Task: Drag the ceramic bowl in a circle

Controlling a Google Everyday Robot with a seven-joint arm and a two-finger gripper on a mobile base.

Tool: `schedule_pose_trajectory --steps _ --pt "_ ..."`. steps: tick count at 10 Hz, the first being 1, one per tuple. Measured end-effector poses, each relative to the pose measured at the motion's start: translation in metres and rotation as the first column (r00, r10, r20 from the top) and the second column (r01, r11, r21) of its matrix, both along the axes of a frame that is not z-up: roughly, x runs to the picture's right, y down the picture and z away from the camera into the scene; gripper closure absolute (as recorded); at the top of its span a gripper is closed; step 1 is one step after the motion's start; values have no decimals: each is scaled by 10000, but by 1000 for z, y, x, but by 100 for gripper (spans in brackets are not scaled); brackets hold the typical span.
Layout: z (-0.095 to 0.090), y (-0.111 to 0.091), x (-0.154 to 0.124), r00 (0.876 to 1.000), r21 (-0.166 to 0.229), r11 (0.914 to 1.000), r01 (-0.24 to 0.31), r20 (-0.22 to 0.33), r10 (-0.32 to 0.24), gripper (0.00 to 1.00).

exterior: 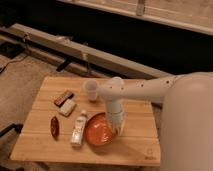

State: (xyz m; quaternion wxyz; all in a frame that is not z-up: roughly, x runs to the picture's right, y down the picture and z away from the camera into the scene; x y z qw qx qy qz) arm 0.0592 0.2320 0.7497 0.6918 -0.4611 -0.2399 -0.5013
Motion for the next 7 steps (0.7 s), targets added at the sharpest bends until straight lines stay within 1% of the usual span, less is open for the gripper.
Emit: schedule_pose_trajectory --steps 2,4,6,7 --pt "17 -14 1 9998 33 9998 180 14 -180 100" --pt "44 -42 11 9989 53 9989 461 -104 -460 100" --pt "72 -74 36 9958 72 9973 733 -550 -728 100" --pt "85 -89 54 9920 61 9966 827 -967 -817 100"
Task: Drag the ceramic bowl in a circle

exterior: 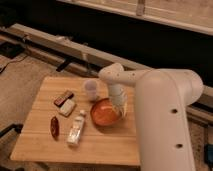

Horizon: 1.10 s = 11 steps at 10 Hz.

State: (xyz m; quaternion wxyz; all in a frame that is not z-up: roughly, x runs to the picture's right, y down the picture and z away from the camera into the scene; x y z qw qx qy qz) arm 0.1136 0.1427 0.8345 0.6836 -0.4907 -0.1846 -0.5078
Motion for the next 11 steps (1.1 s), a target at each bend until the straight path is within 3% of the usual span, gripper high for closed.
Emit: schedule_pose_trajectory --steps 2,4,8,11 --pt "7 -12 35 9975 8 10000 95 -702 -95 100" --pt "-2 -12 79 9894 -13 9999 149 -1442 -150 100" --pt "-23 1 113 9767 -126 9999 86 -2143 -111 100" --pt "-51 26 129 9705 -298 9995 -59 -2412 -15 100"
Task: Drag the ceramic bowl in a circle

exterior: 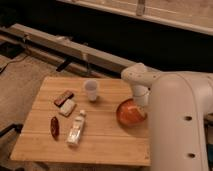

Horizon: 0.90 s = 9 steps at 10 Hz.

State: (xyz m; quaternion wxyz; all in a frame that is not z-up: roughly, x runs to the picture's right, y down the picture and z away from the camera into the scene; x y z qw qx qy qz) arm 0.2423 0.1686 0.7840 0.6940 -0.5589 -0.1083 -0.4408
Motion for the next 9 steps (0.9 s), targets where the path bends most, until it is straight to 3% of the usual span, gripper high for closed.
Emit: schedule_pose_trajectory --steps 4,5,7,9 --pt "-41 27 -9 9998 55 9999 -107 194 106 100" --pt "-62 40 -19 9993 122 9998 -153 351 149 100" --pt "-91 60 -48 9968 190 9998 -30 804 15 100" --pt "-116 76 -98 9866 226 9992 327 1595 -359 100"
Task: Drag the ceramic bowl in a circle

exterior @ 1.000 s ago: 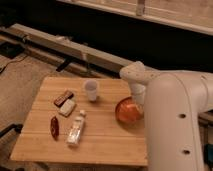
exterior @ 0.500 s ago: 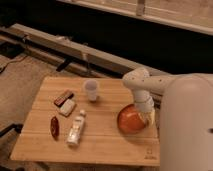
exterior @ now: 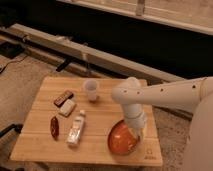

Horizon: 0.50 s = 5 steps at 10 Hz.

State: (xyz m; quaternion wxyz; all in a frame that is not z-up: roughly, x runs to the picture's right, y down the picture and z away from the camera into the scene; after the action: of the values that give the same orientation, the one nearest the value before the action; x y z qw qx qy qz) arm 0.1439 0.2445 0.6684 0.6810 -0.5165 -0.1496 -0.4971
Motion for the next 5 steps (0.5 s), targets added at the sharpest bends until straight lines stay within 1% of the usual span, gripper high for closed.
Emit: schedule_pose_trajectory --steps 2,3,4,5 --pt "0 0 -42 9968 15 9993 382 696 -382 100" --pt "8 -4 -69 9912 40 9978 665 1141 -665 100" --pt "18 -10 -89 9839 84 9957 921 1533 -923 100" --pt "28 -15 -103 9770 125 9938 1105 1820 -1110 100"
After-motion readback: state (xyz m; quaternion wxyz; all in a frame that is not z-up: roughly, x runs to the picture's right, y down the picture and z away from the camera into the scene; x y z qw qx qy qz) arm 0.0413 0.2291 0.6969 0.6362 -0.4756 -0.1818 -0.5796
